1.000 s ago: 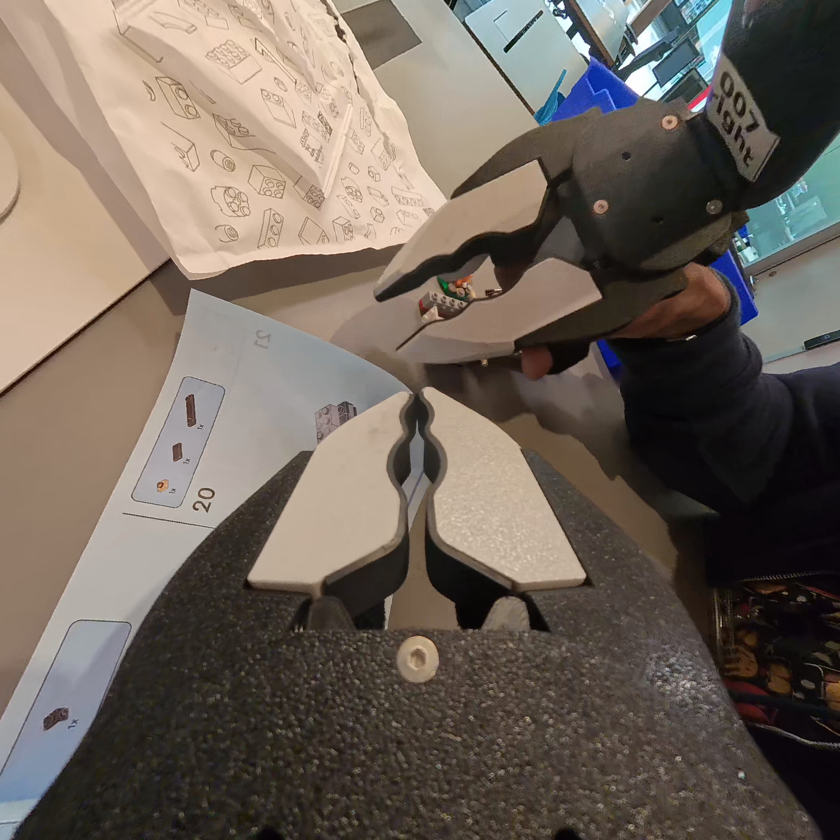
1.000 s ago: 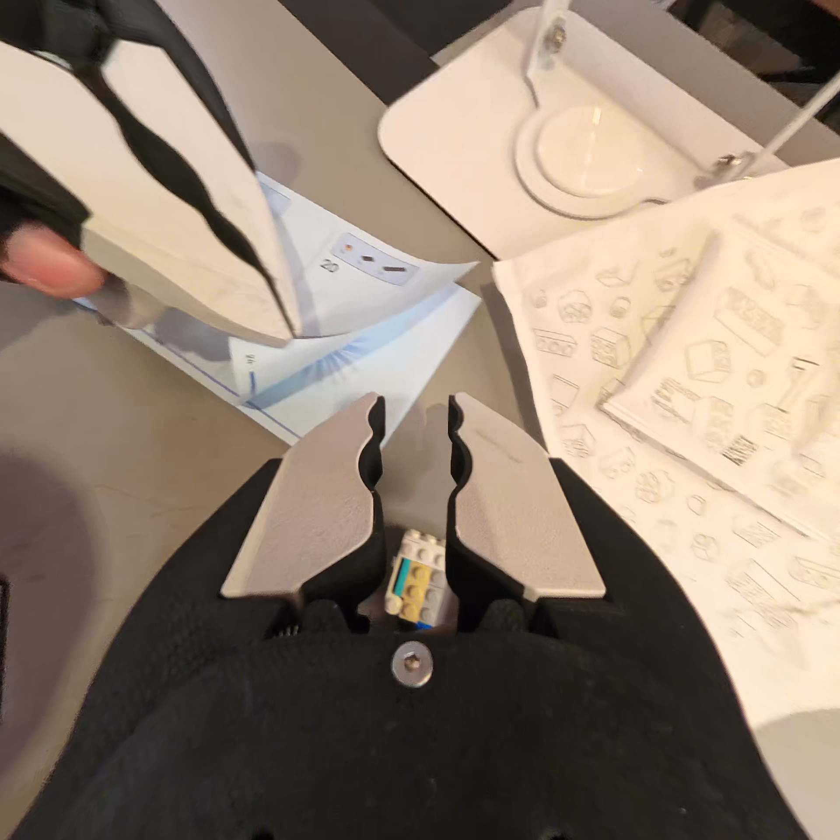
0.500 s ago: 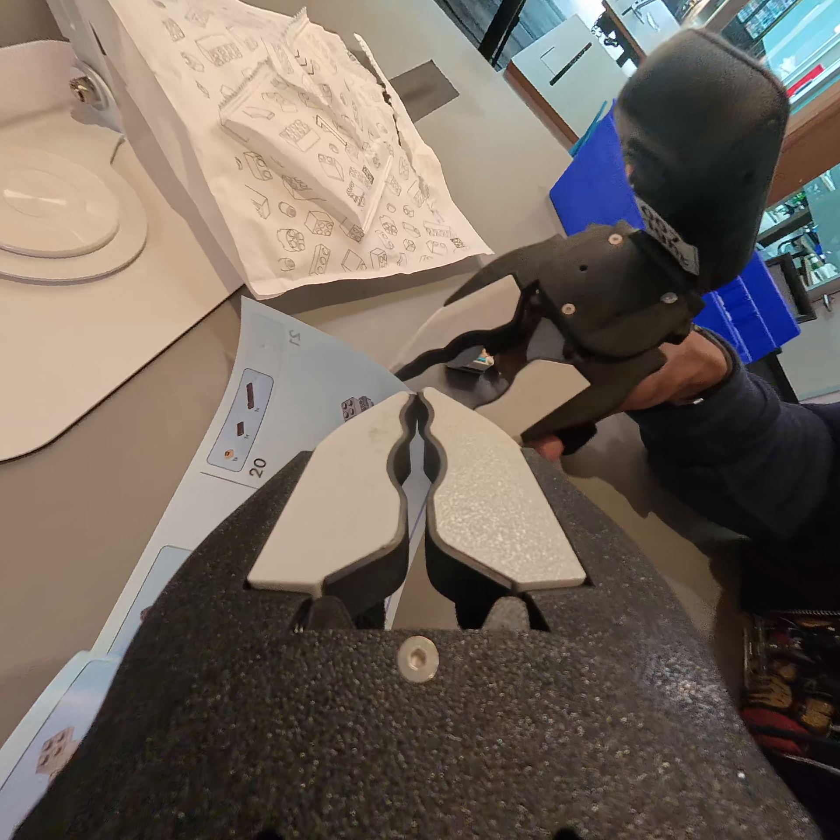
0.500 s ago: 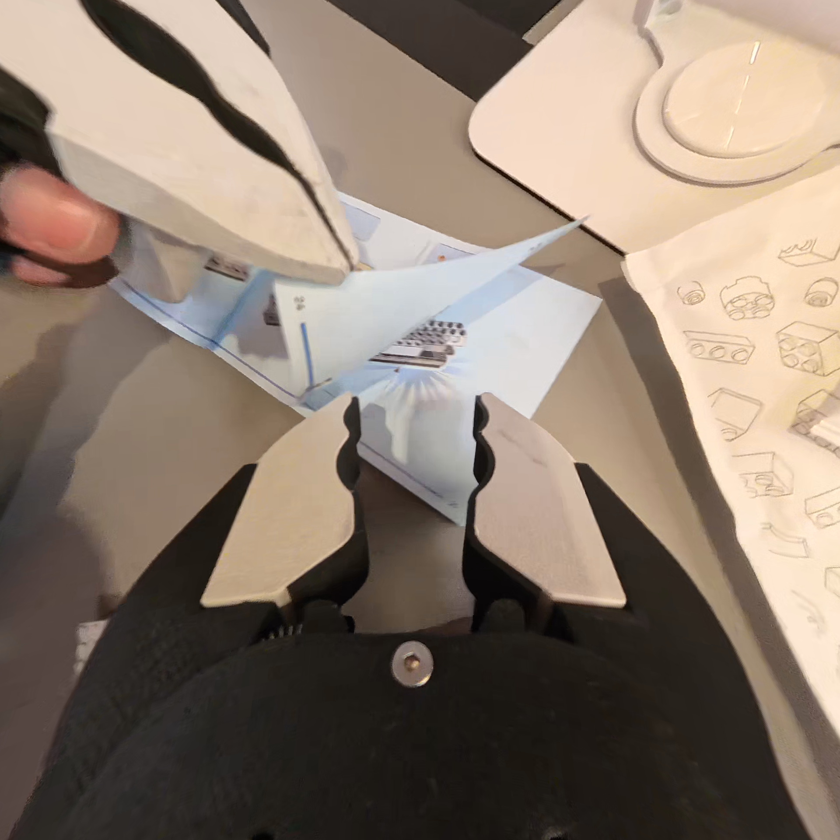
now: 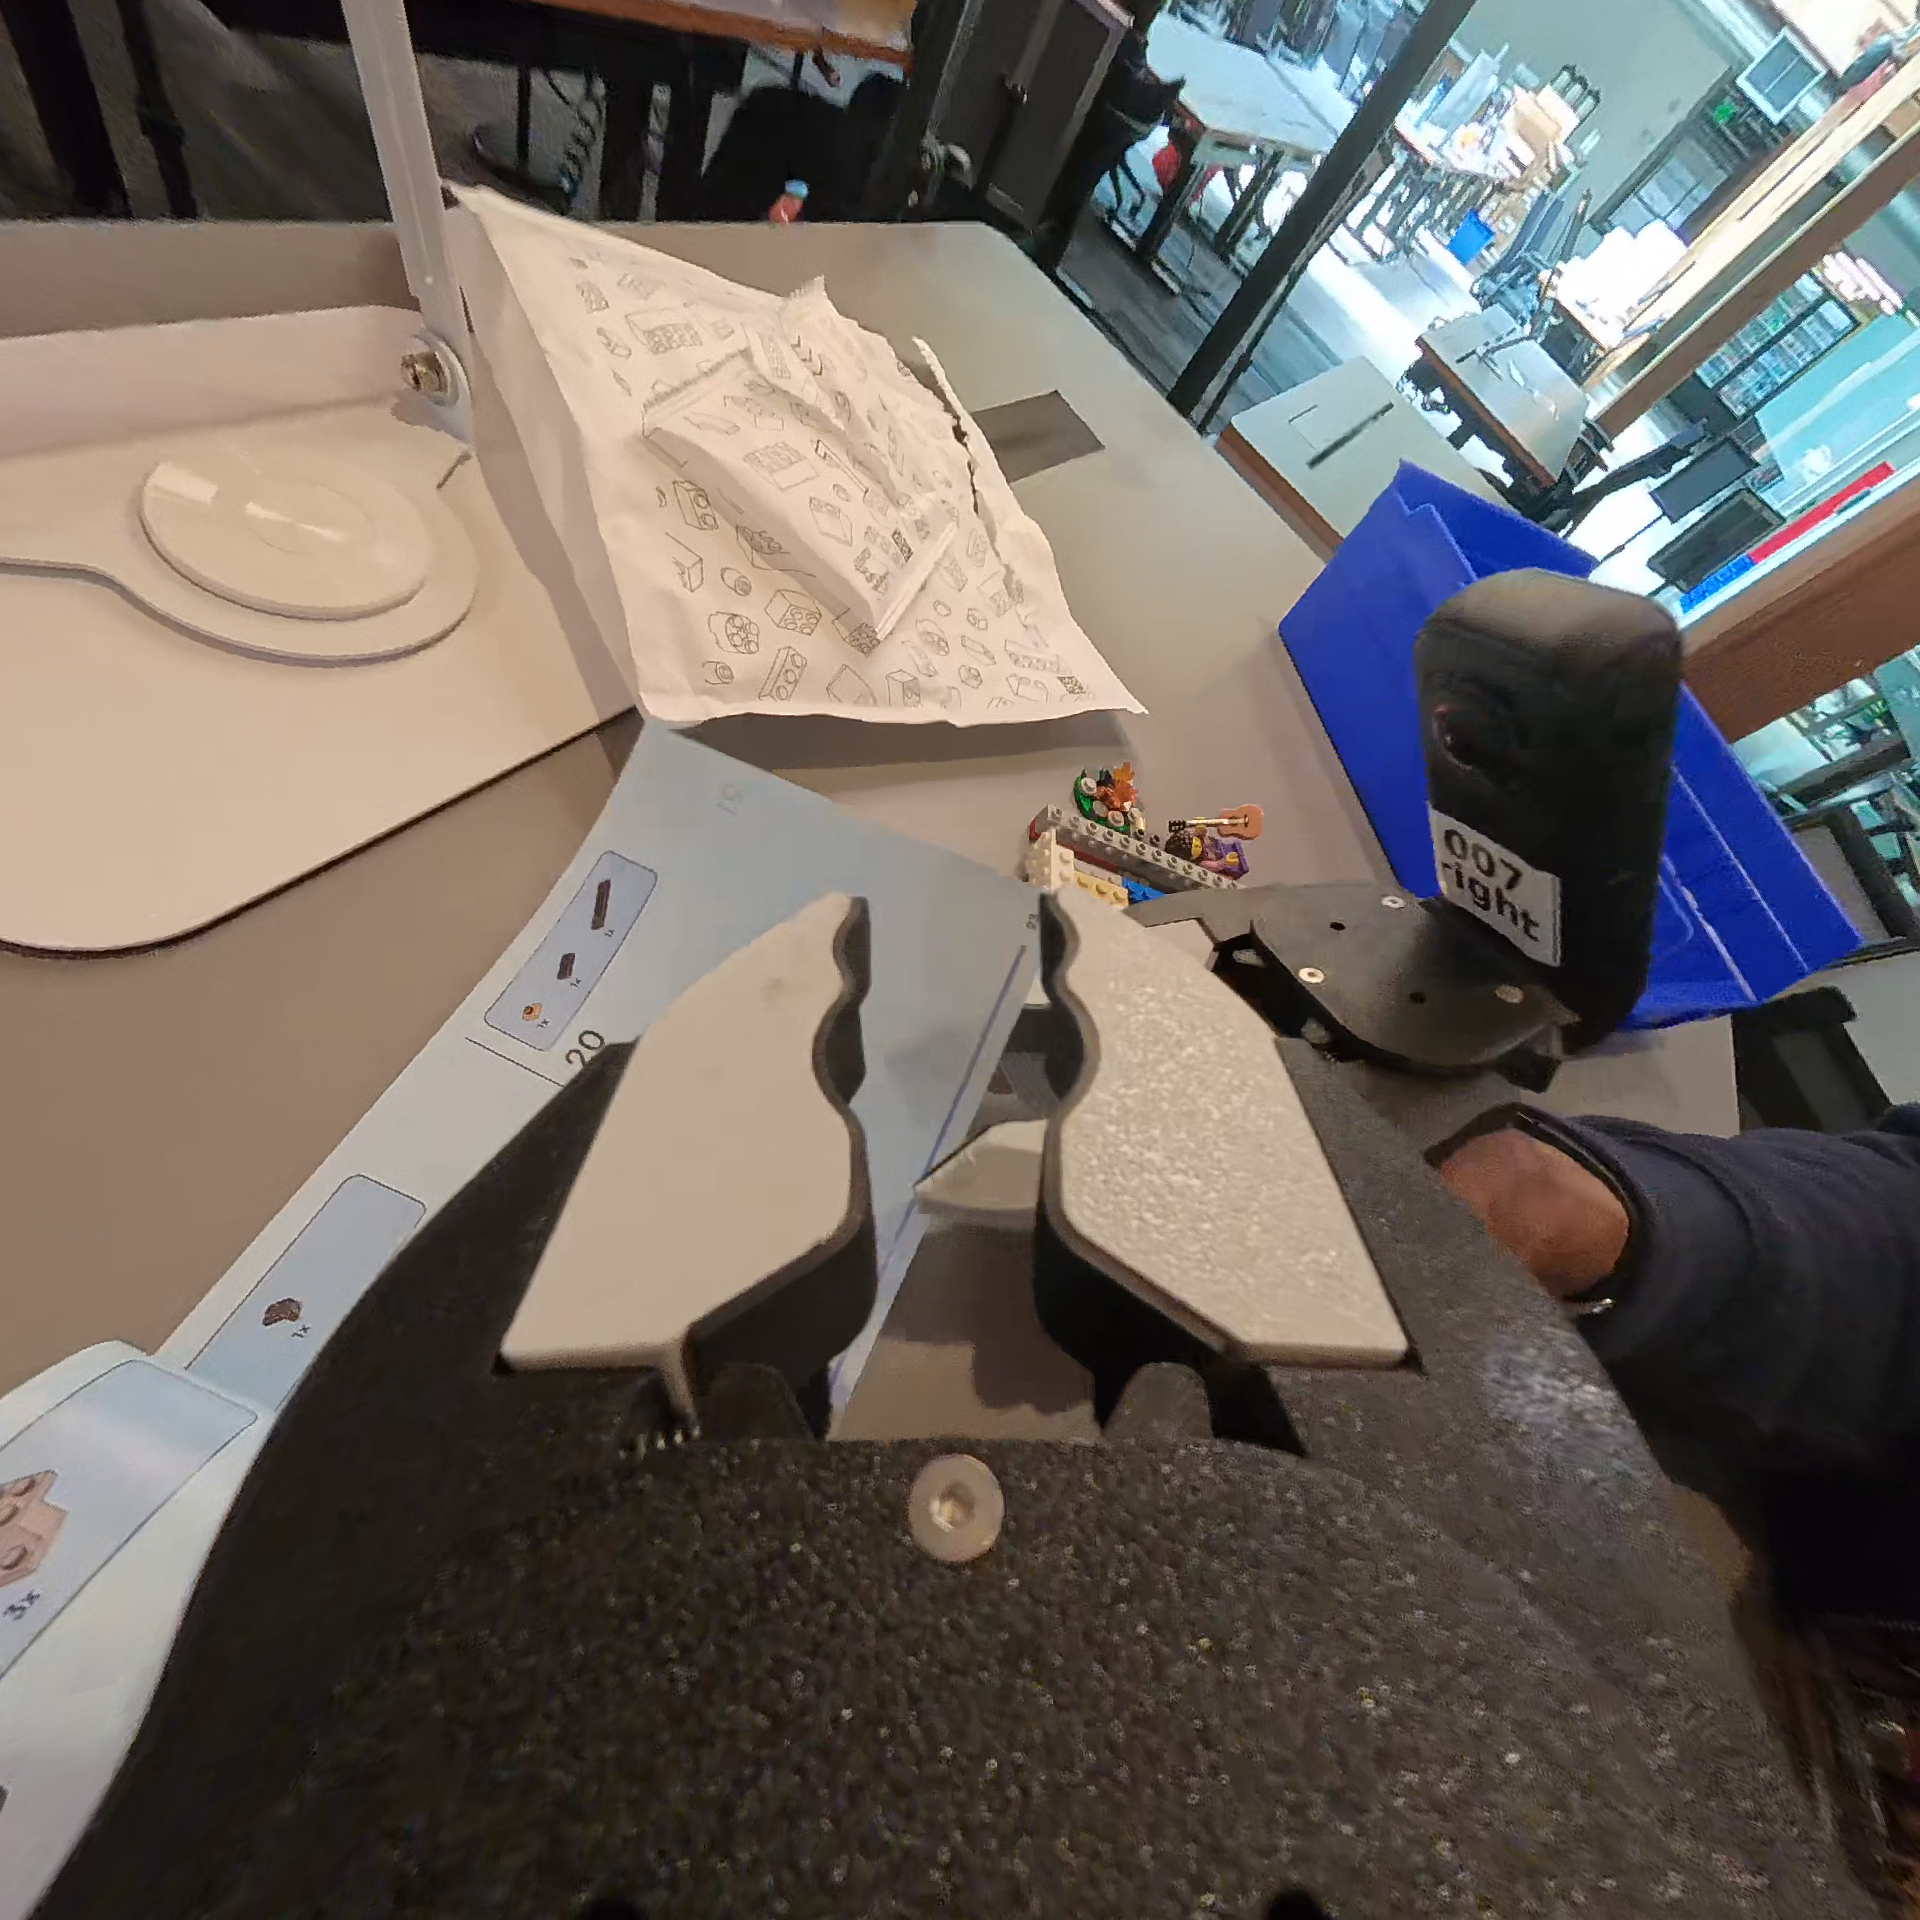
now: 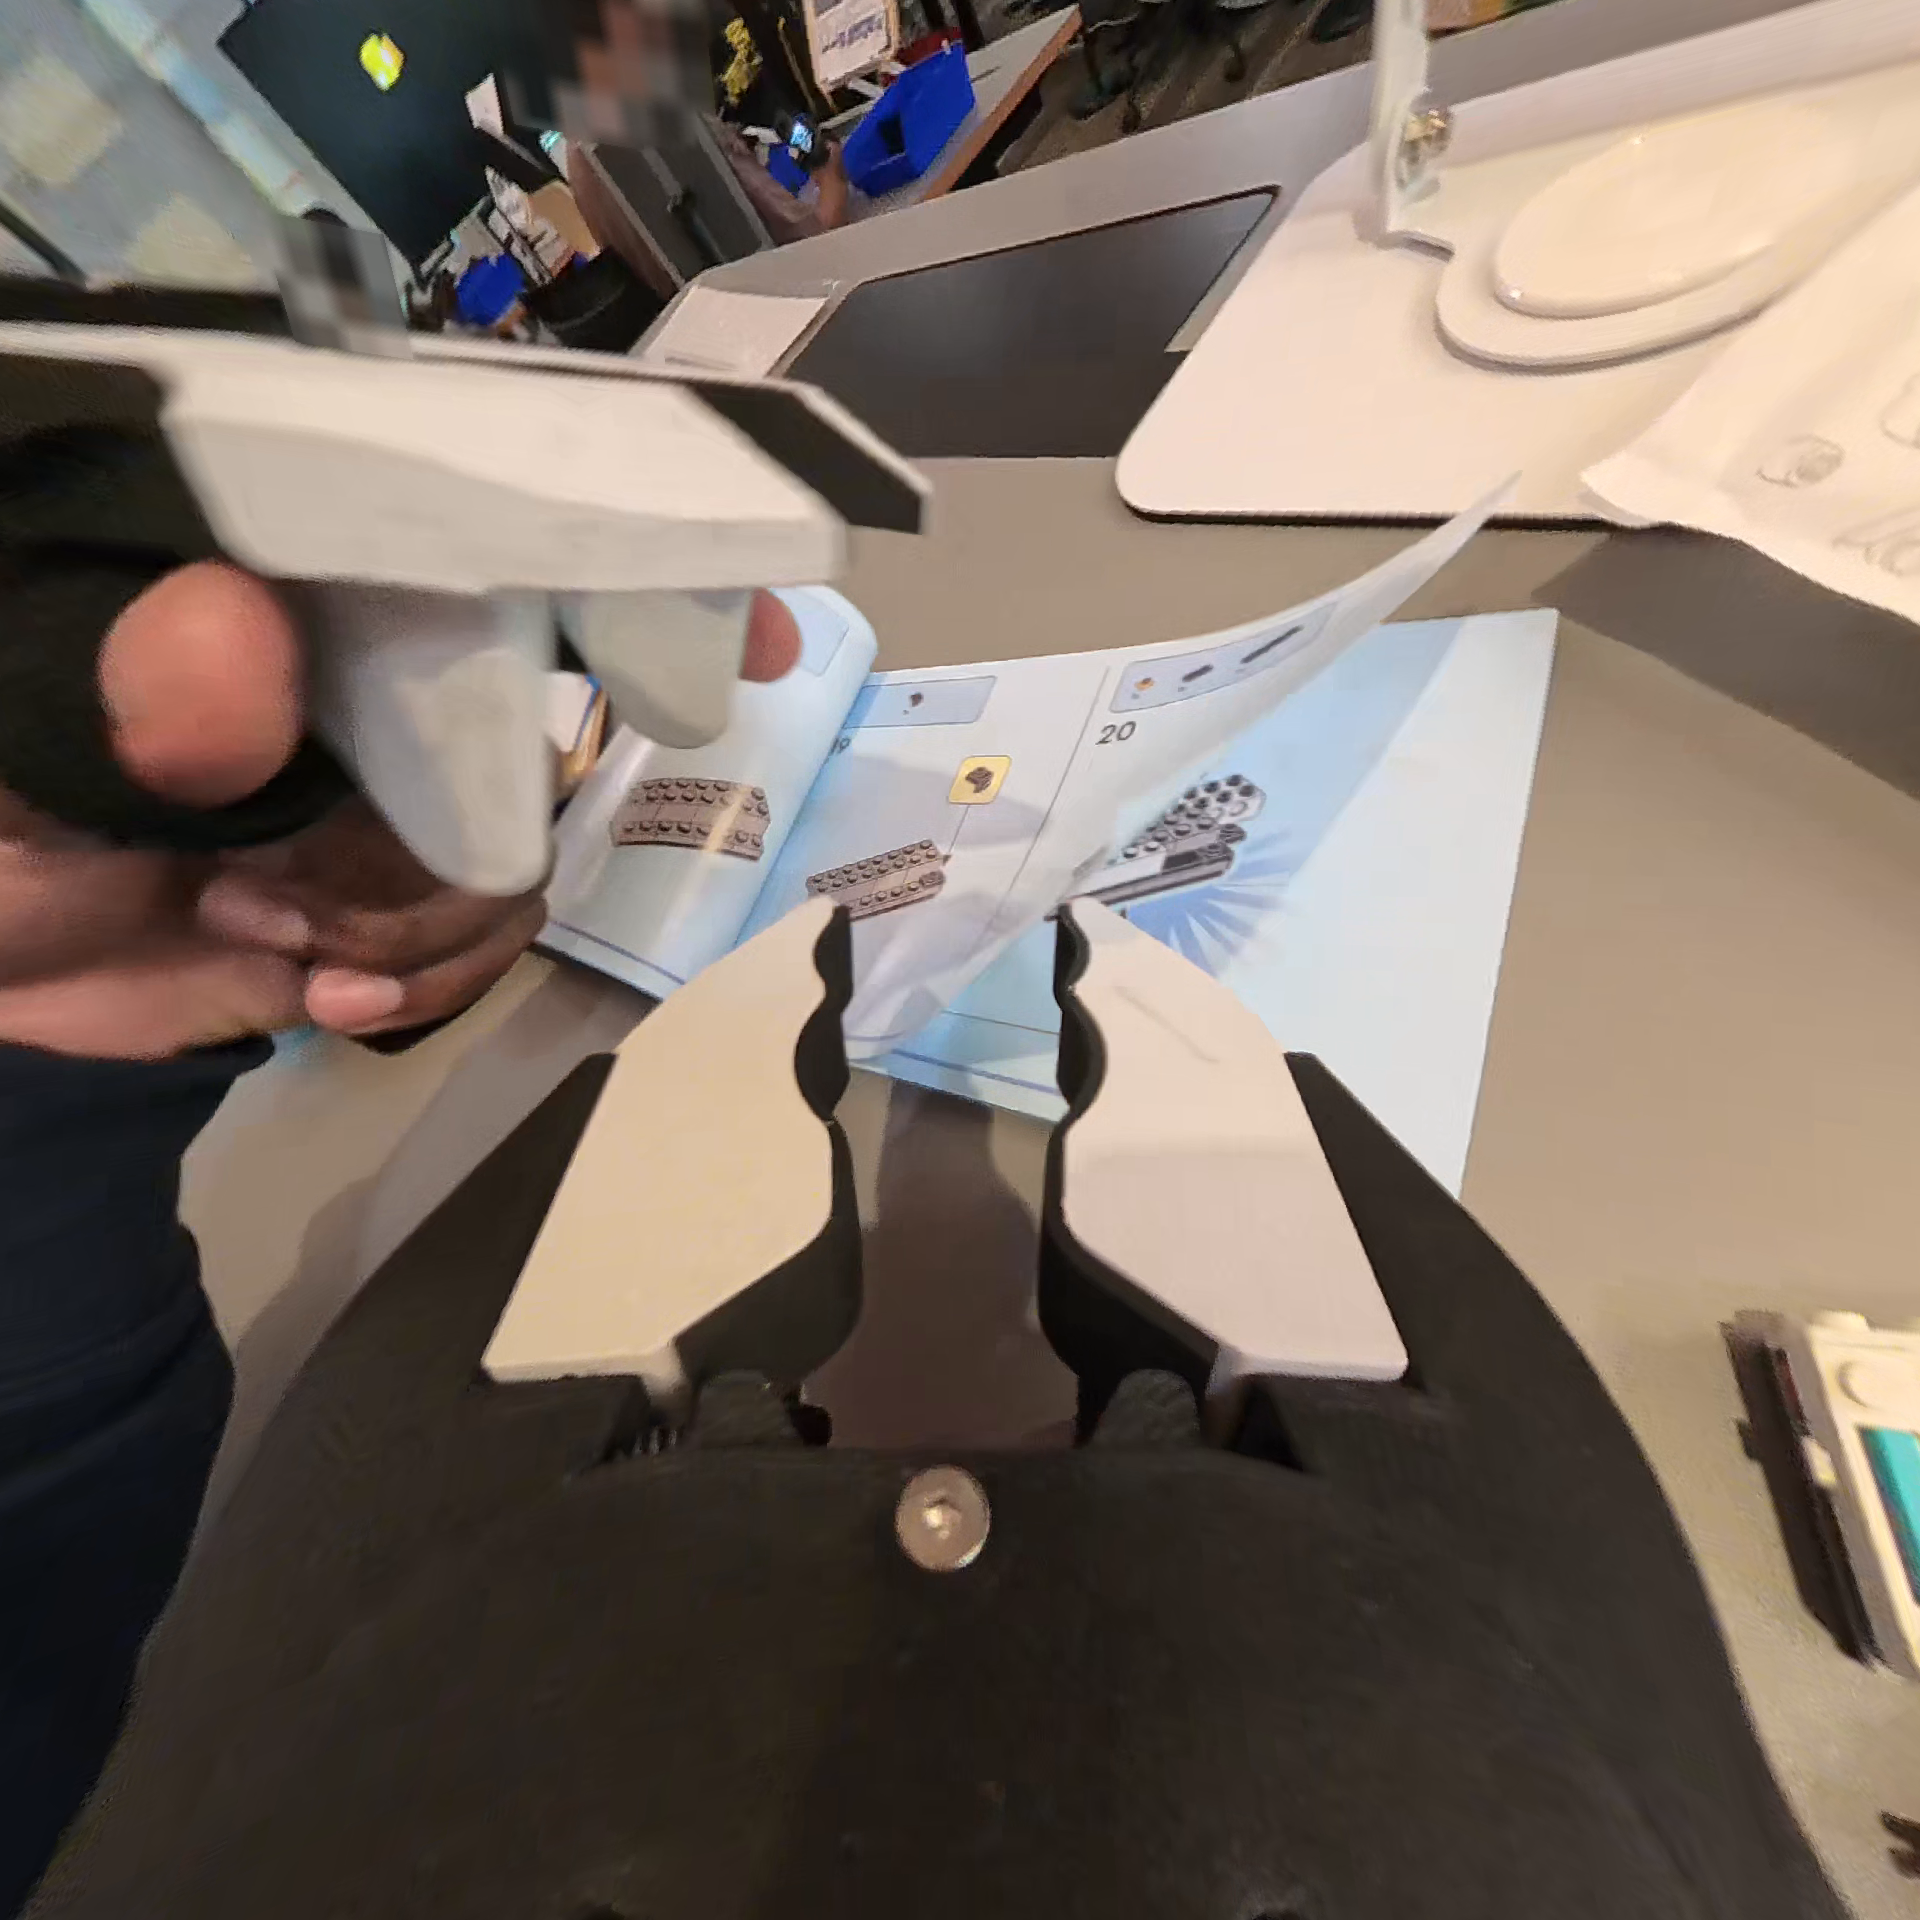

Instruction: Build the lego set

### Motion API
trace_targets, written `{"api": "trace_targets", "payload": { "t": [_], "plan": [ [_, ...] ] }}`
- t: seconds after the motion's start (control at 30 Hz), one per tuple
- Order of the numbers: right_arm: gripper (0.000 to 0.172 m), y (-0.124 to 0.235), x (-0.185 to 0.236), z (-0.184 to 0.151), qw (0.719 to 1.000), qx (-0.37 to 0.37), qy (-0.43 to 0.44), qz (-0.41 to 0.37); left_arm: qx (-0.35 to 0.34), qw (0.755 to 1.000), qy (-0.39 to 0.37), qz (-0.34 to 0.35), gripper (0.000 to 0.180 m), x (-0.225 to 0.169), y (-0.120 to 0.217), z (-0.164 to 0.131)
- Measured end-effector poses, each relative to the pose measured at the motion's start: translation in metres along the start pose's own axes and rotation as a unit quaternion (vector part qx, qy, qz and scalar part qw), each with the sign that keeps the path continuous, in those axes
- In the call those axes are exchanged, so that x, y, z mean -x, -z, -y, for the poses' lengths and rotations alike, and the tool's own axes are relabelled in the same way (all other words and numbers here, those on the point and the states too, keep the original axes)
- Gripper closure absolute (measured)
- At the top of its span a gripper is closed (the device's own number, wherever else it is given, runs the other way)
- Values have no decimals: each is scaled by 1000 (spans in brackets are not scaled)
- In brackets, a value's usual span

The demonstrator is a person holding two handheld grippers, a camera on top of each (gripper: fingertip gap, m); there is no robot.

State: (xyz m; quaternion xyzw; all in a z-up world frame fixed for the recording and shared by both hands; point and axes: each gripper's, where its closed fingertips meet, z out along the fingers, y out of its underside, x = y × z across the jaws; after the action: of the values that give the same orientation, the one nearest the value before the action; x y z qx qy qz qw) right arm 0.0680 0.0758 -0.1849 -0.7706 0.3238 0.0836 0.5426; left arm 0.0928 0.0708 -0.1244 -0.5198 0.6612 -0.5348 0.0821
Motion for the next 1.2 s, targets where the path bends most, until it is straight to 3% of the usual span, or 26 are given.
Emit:
{"api": "trace_targets", "payload": {
  "t": [0.2, 0.4, 0.5, 0.6, 0.7, 0.8, 0.9, 1.03, 1.2],
  "plan": [
    [151, 2, -15, 0, 998, -2, -68, -4, -184, 974, -81, 102, 126, 10, 59, 21],
    [167, 3, -19, 1, 995, -8, -95, 0, -247, 914, -184, 265, 123, 35, 142, -4],
    [168, 3, -19, 2, 996, -12, -86, -10, -181, 910, -208, 311, 123, 54, 164, -29],
    [170, 2, -19, 2, 997, -13, -77, -17, -5, 907, -220, 359, 123, 82, 178, -71],
    [171, 1, -18, 3, 997, -13, -70, -21, 151, 888, -210, 379, 121, 100, 193, -122],
    [172, 1, -17, 3, 998, -14, -61, -22, 239, 877, -174, 378, 122, 113, 204, -162],
    [172, 0, -15, 4, 998, -14, -48, -25, 240, 874, -153, 393, 128, 121, 216, -167],
    [172, -1, -8, 6, 999, -11, -21, -23, 249, 868, -132, 410, 165, 128, 223, -172],
    [172, -5, 18, 21, 1000, -13, 4, 6, 212, 879, -100, 414, 171, 126, 226, -161]
  ]
}}
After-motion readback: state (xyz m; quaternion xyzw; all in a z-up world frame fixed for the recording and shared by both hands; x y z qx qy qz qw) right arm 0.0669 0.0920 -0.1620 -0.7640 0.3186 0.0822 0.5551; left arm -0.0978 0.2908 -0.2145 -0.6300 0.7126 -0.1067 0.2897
